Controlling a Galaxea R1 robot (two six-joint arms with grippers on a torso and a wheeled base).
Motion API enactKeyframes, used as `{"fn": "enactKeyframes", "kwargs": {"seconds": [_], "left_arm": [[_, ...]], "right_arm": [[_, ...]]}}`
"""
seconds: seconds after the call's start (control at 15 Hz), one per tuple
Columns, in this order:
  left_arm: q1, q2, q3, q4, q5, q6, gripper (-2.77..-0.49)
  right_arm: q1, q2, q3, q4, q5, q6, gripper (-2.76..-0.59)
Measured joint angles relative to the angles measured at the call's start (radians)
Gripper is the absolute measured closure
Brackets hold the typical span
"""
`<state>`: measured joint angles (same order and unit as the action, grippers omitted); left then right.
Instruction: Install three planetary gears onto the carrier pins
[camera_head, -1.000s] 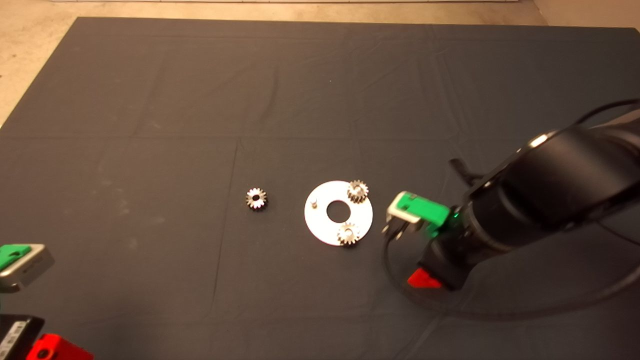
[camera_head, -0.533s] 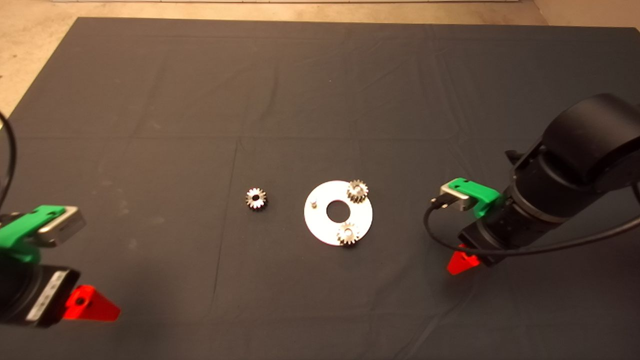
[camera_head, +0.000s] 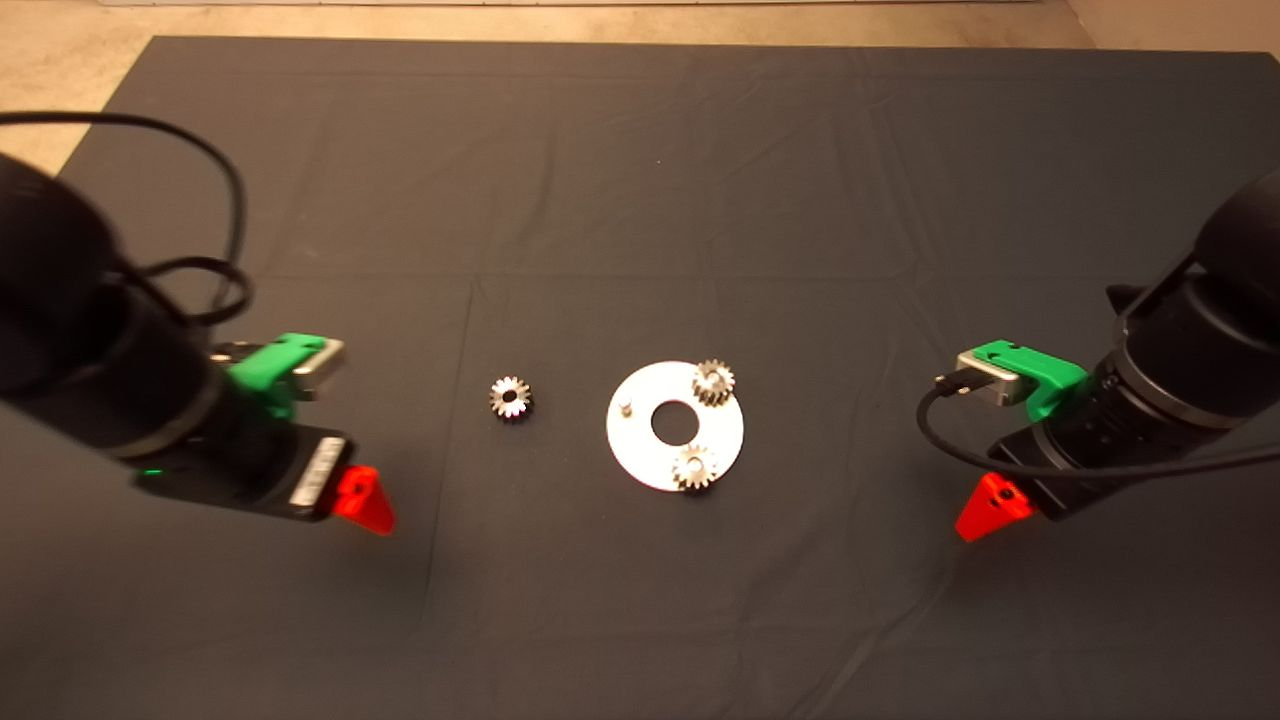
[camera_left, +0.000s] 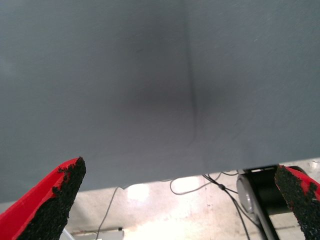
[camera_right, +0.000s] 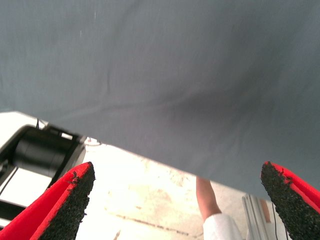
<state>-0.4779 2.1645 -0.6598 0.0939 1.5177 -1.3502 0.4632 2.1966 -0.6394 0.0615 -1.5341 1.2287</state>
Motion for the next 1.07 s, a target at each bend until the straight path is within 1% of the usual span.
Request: {"fn": "enactKeyframes", "kwargs": {"seconds": [0.07,0.13,0.2,0.27,0.33,0.4,0.47,0.53,0.67,0.8,1.07], "left_arm": [[0.030,0.022,-0.015,0.028,0.000,-0.015,-2.75],[0.062,0.030,-0.023,0.057,0.001,-0.031,-2.75],[0.085,0.036,-0.026,0.089,0.005,-0.056,-2.75],[0.093,0.045,-0.027,0.133,0.009,-0.091,-2.75],[0.093,0.059,-0.030,0.171,0.008,-0.117,-2.75],[0.093,0.074,-0.036,0.201,0.006,-0.136,-2.75],[0.093,0.094,-0.046,0.223,0.006,-0.141,-2.75],[0.096,0.114,-0.059,0.237,0.004,-0.146,-2.75],[0.102,0.138,-0.084,0.238,0.001,-0.150,-2.75],[0.104,0.173,-0.139,0.241,0.001,-0.149,-2.75],[0.104,0.261,-0.267,0.244,-0.028,-0.103,-2.75]], "right_arm": [[0.000,-0.004,0.004,0.006,0.000,0.000,-2.47],[0.001,-0.008,0.008,0.009,0.000,0.000,-2.47],[0.003,-0.008,0.010,0.011,0.000,0.000,-2.47],[0.005,-0.008,0.011,0.012,0.003,0.000,-2.47],[0.008,-0.008,0.013,0.014,0.005,0.000,-2.47],[0.008,-0.010,0.013,0.014,0.004,0.000,-2.47],[0.008,-0.014,0.014,0.014,0.001,0.000,-2.47],[0.008,-0.016,0.015,0.015,0.001,0.000,-2.47],[0.008,-0.016,0.016,0.017,0.002,0.000,-2.47],[0.008,-0.016,0.017,0.017,0.003,0.000,-2.47],[0.008,-0.016,0.019,0.018,0.003,0.000,-2.47]]}}
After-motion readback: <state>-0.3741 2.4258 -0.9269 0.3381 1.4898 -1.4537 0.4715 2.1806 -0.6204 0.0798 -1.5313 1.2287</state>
